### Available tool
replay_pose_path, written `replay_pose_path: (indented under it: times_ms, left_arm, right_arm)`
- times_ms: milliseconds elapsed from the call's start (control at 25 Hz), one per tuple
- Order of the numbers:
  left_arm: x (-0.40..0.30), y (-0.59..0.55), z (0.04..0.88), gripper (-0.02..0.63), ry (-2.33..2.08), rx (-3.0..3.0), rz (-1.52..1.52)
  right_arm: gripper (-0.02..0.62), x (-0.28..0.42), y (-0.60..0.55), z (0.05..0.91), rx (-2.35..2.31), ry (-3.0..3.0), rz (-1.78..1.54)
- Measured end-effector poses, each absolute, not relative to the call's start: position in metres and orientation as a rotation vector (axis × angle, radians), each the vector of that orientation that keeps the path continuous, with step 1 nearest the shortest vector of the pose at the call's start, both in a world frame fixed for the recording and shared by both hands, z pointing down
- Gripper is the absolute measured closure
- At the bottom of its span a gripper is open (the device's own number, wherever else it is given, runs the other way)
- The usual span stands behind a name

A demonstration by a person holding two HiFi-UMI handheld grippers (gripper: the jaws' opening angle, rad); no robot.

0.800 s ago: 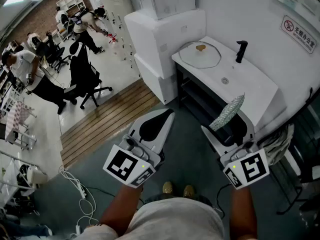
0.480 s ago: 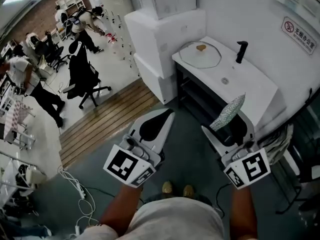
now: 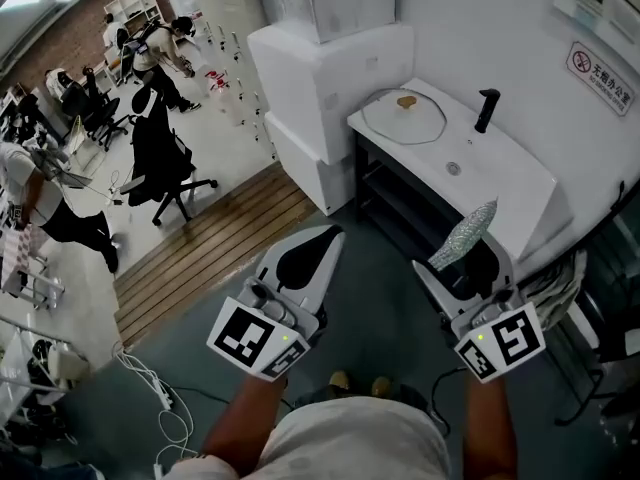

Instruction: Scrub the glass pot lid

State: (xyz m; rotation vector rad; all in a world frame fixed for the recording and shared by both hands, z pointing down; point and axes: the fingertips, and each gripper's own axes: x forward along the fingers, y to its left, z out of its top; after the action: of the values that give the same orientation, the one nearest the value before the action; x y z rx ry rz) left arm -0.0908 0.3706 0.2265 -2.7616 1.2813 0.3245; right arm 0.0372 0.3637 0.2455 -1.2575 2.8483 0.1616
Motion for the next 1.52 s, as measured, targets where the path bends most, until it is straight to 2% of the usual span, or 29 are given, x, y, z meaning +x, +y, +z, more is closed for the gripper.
replay_pose_path:
  times_ms: [280,760,1520]
  left_arm:
    - [-0.12,0.354,0.237,0.591,1.241,-2.793,0.345]
    - [-0.13,0.288,0.243,0.591,1.232,-2.814,0.32]
    - [-0.071,0.072,0.255,0.591,1.366,-2.785,0.227]
  right_arm:
    - [0.247,0.018,0.353,0.248,-1.332,2.834,0.188]
    - [0.247,0.021,0.289,0.251,-1.385,2.803,0.167]
    - [0.247,0.092,0.088,0.255,-1.294,2.85,0.11]
